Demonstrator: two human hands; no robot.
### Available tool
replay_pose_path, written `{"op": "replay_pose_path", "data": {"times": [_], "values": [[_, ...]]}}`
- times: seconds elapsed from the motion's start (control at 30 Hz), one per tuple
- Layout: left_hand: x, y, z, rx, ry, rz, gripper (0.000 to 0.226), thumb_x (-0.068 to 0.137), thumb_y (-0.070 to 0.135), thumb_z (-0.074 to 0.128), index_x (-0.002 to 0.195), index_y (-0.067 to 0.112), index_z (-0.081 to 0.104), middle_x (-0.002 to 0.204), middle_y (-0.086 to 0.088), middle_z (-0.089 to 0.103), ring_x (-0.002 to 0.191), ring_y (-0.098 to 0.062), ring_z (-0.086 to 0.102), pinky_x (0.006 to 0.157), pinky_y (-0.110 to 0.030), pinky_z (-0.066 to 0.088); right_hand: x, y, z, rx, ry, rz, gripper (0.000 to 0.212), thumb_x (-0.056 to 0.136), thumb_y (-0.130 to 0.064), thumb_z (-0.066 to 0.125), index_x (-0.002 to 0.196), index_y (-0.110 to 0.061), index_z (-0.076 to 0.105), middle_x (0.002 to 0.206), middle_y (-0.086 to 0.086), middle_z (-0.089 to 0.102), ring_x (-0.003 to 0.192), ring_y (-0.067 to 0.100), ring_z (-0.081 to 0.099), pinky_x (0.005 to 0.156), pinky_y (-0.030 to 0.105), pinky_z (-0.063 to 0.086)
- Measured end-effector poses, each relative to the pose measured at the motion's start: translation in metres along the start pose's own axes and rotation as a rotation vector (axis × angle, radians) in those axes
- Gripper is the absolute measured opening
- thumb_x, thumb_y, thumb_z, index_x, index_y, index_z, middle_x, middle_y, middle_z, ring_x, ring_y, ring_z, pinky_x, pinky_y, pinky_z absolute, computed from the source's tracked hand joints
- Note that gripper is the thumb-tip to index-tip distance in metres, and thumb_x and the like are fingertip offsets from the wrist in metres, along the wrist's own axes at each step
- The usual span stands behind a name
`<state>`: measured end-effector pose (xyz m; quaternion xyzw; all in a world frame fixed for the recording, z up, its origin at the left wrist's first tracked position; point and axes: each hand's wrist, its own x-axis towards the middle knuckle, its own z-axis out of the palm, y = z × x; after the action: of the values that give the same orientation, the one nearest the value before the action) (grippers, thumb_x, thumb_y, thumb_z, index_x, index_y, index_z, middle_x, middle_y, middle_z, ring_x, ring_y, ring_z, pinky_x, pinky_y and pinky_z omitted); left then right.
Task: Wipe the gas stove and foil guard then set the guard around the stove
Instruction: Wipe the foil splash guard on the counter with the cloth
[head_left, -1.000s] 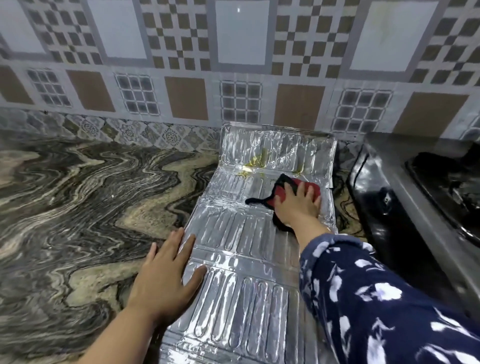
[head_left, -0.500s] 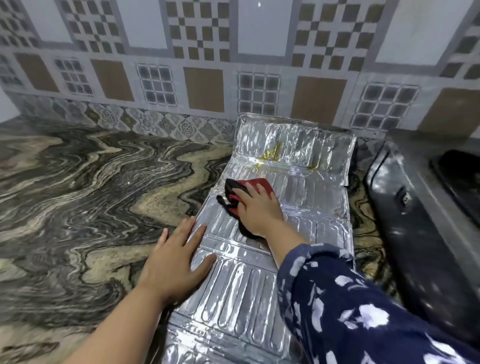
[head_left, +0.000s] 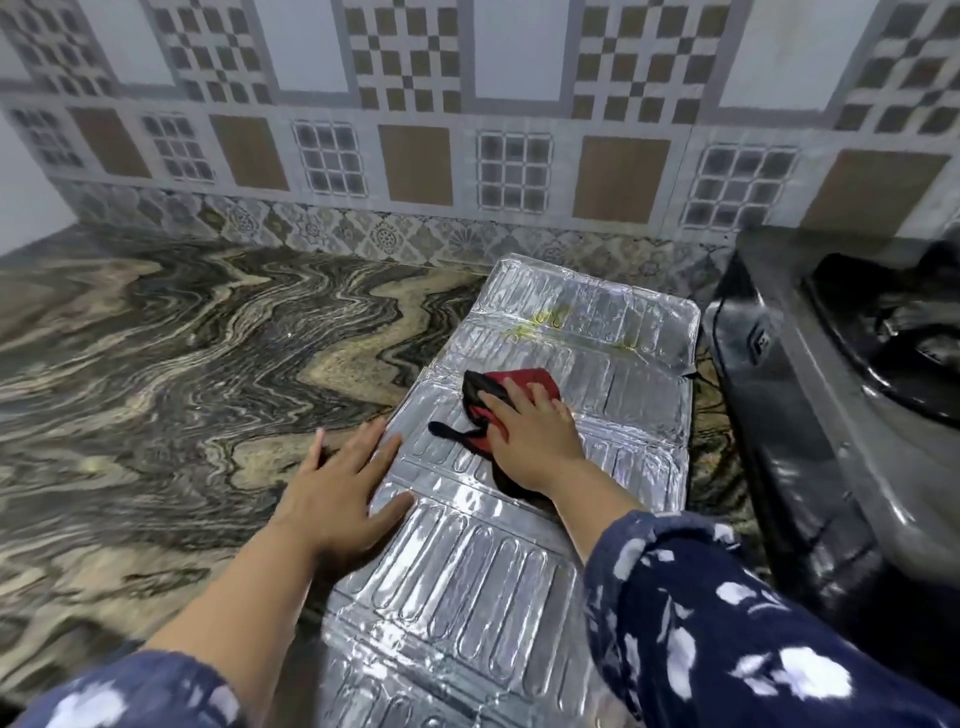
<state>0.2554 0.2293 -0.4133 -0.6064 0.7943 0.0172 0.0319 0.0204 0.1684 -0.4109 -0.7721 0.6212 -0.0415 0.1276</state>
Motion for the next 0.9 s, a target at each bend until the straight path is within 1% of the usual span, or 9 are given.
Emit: {"op": "replay_pose_path", "data": {"times": [0.03, 0.1, 0.17, 0.37, 0.43, 0.53, 0.6, 0.77, 0.9], "values": [[0.001, 0.002, -0.003, 0.014, -0.026, -0.01, 0.106, 0.062, 0.085, -0.01, 0.151, 0.029, -0.002, 0.158, 0.006, -0.01, 0.147, -0.008, -0.004, 0.116, -0.046, -0.012, -0.003, -0.001, 0.0, -0.005, -0.003, -0.002, 0.051, 0.1, -0.041, 0.021, 0.15, -0.039, 0.015, 0.162, -0.004, 0.003, 0.149, 0.026, 0.001, 0.119, 0.044, 0.002], [0.009, 0.011, -0.008, -0.024, -0.033, -0.043, 0.099, 0.066, 0.075, 0.002, 0.152, 0.024, 0.0, 0.16, 0.001, -0.006, 0.147, -0.011, -0.002, 0.117, -0.046, -0.009, -0.005, -0.002, 0.0, -0.011, -0.005, -0.005, 0.051, 0.1, -0.041, 0.019, 0.15, -0.039, 0.014, 0.162, -0.004, 0.002, 0.149, 0.025, 0.0, 0.119, 0.044, 0.001], [0.021, 0.025, -0.012, -0.1, -0.011, -0.056, 0.092, 0.072, 0.065, 0.007, 0.152, 0.021, 0.001, 0.16, 0.0, -0.004, 0.147, -0.012, -0.002, 0.117, -0.045, -0.007, -0.005, -0.002, 0.001, -0.017, 0.003, -0.004, 0.05, 0.1, -0.041, 0.02, 0.15, -0.039, 0.014, 0.162, -0.004, 0.002, 0.149, 0.025, 0.001, 0.119, 0.044, 0.002], [0.062, 0.043, -0.007, -0.198, 0.041, -0.124, 0.07, 0.094, 0.054, 0.023, 0.152, 0.019, 0.006, 0.16, 0.0, -0.005, 0.147, -0.013, -0.004, 0.118, -0.042, -0.003, 0.0, -0.001, 0.003, -0.034, 0.049, -0.023, 0.049, 0.1, -0.041, 0.021, 0.149, -0.04, 0.017, 0.162, -0.006, 0.005, 0.149, 0.023, 0.003, 0.119, 0.042, 0.004], [0.069, 0.04, 0.0, -0.193, 0.051, -0.115, 0.074, 0.091, 0.059, 0.017, 0.152, 0.019, 0.006, 0.161, 0.001, -0.004, 0.147, -0.012, -0.004, 0.119, -0.04, -0.002, 0.01, -0.002, 0.002, -0.017, 0.05, -0.039, 0.049, 0.1, -0.041, 0.021, 0.149, -0.04, 0.018, 0.162, -0.007, 0.005, 0.149, 0.021, 0.003, 0.12, 0.042, 0.003], [0.069, 0.038, 0.005, -0.242, 0.116, -0.082, 0.092, 0.078, 0.074, 0.0, 0.152, 0.02, 0.006, 0.16, 0.004, -0.003, 0.147, -0.009, -0.003, 0.119, -0.037, -0.002, 0.037, -0.003, -0.001, -0.001, 0.04, -0.044, 0.05, 0.1, -0.04, 0.021, 0.15, -0.036, 0.018, 0.162, -0.005, 0.006, 0.149, 0.021, 0.002, 0.12, 0.043, 0.001], [0.067, 0.039, 0.006, -0.236, 0.147, -0.079, 0.096, 0.073, 0.073, -0.007, 0.152, 0.02, 0.004, 0.16, 0.005, -0.005, 0.147, -0.007, -0.004, 0.119, -0.035, -0.003, 0.059, -0.002, -0.003, 0.01, 0.023, -0.016, 0.052, 0.1, -0.041, 0.021, 0.151, -0.034, 0.016, 0.162, -0.004, 0.004, 0.149, 0.021, 0.0, 0.12, 0.044, 0.0], [0.064, 0.041, 0.005, -0.202, 0.178, -0.074, 0.082, 0.085, 0.066, 0.004, 0.15, 0.019, -0.008, 0.157, 0.006, -0.017, 0.144, -0.006, -0.014, 0.119, -0.034, -0.008, 0.111, 0.003, -0.008, 0.0, 0.023, -0.029, 0.052, 0.098, -0.046, 0.022, 0.15, -0.037, 0.018, 0.162, -0.006, 0.006, 0.149, 0.021, 0.0, 0.12, 0.046, 0.0], [0.063, 0.041, 0.007, -0.205, 0.181, -0.083, 0.078, 0.088, 0.065, 0.01, 0.15, 0.023, -0.01, 0.156, 0.009, -0.02, 0.143, -0.003, -0.019, 0.119, -0.032, -0.01, 0.154, 0.019, -0.016, -0.016, 0.062, -0.062, 0.053, 0.097, -0.045, 0.024, 0.149, -0.036, 0.021, 0.161, -0.004, 0.012, 0.148, 0.023, 0.006, 0.12, 0.047, 0.006]]}}
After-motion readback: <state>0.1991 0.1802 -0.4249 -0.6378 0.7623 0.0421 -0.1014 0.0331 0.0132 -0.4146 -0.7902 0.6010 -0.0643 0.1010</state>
